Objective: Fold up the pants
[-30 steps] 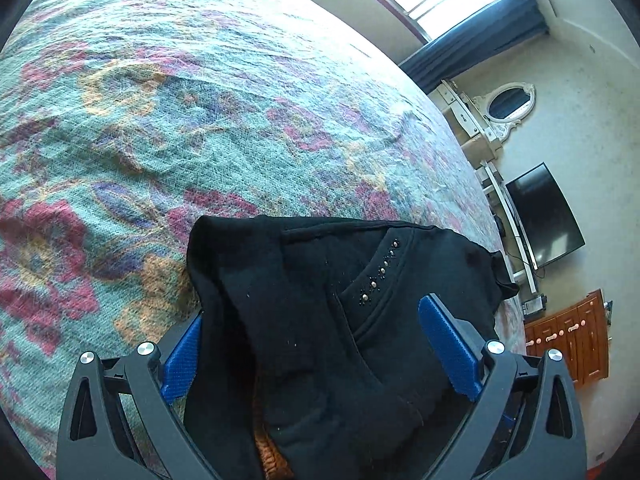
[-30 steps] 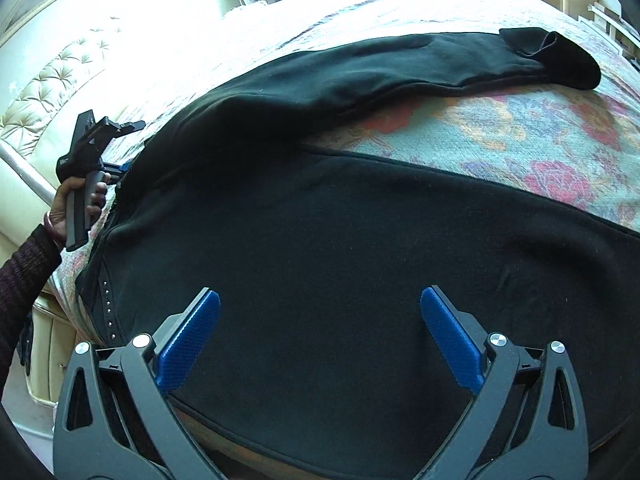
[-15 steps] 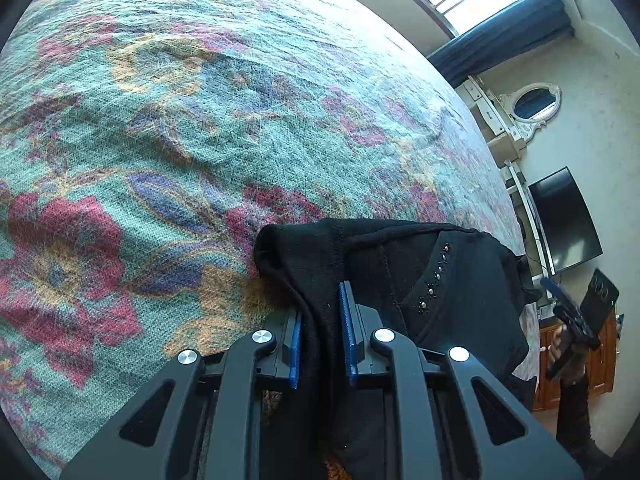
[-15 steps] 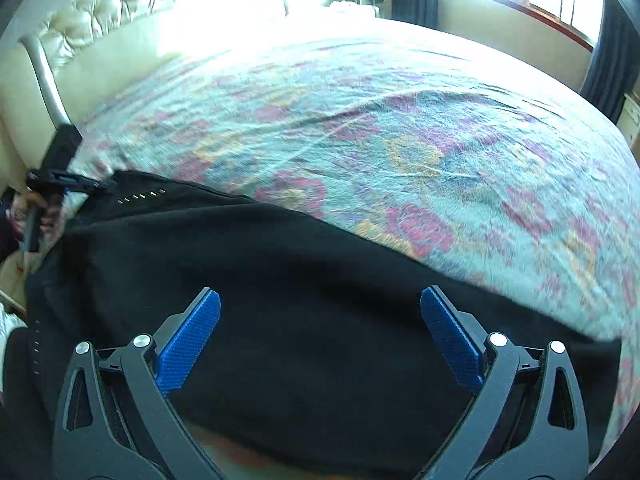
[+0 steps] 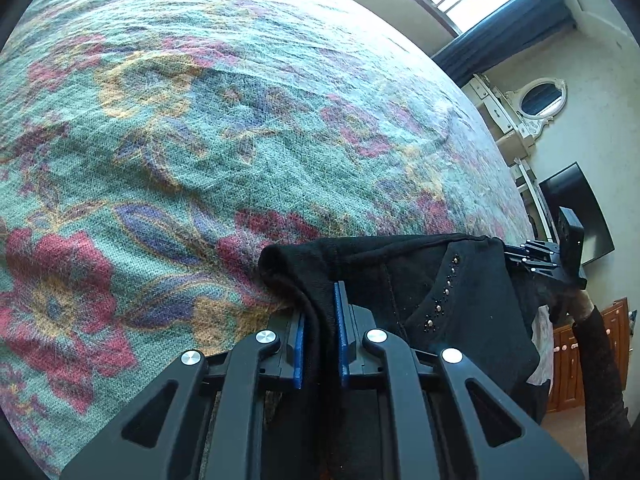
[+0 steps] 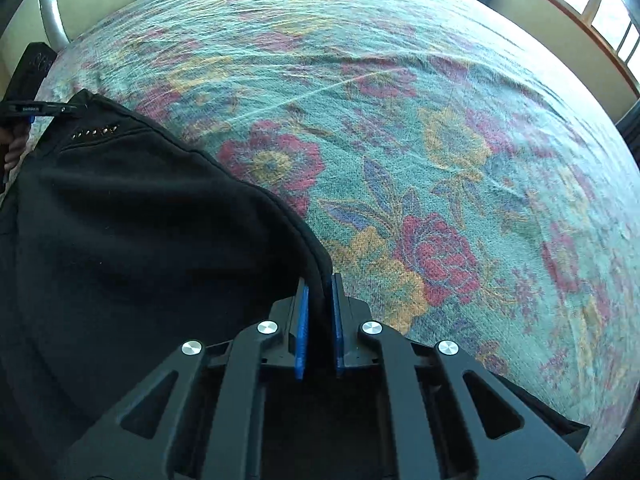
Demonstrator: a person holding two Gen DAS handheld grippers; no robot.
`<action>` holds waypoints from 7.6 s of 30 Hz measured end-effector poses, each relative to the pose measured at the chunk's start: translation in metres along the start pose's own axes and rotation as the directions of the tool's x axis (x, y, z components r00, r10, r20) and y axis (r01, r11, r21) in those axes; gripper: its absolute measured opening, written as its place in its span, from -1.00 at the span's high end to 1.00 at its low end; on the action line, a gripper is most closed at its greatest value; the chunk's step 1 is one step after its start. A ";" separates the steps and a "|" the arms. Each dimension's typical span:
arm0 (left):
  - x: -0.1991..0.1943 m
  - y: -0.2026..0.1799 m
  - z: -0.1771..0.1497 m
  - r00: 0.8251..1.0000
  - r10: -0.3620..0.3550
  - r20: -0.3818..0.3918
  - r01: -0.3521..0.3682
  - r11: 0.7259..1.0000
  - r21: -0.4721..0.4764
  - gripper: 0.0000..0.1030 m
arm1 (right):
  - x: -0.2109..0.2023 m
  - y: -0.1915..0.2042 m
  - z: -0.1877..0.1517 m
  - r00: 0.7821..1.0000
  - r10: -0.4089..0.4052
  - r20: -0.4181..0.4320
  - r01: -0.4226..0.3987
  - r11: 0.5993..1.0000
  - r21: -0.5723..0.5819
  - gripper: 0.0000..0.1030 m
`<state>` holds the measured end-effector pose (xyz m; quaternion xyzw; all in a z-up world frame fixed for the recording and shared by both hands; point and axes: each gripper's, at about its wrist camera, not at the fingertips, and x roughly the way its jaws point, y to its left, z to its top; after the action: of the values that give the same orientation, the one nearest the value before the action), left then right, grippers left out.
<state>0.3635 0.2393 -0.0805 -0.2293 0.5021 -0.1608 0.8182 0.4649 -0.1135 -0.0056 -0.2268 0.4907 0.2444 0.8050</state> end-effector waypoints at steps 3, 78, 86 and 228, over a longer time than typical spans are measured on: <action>-0.007 -0.005 0.000 0.999 -0.011 0.041 0.011 1.000 -0.013 0.84 | -0.043 0.014 -0.016 0.991 -0.075 0.107 0.075 0.997 0.005 0.83; -0.093 -0.035 -0.226 0.948 0.064 0.313 0.131 0.815 -0.565 0.64 | -0.143 0.121 -0.302 0.901 -0.027 0.433 -0.403 0.319 0.858 0.72; -0.119 -0.024 -0.238 0.936 0.048 0.350 0.163 0.821 -0.548 0.70 | -0.151 0.166 -0.343 0.896 0.054 0.441 -0.438 0.268 0.858 0.72; 0.013 -0.318 -0.260 0.991 -0.130 -0.001 0.129 0.980 0.152 -0.79 | -0.218 -0.036 -0.686 0.862 -0.313 0.398 -0.465 -0.179 0.867 0.69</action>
<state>0.1262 -0.0902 -0.0210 -0.1993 0.4689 -0.2506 0.8232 -0.0662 -0.5940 -0.0896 0.5762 0.2855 -0.1219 0.7561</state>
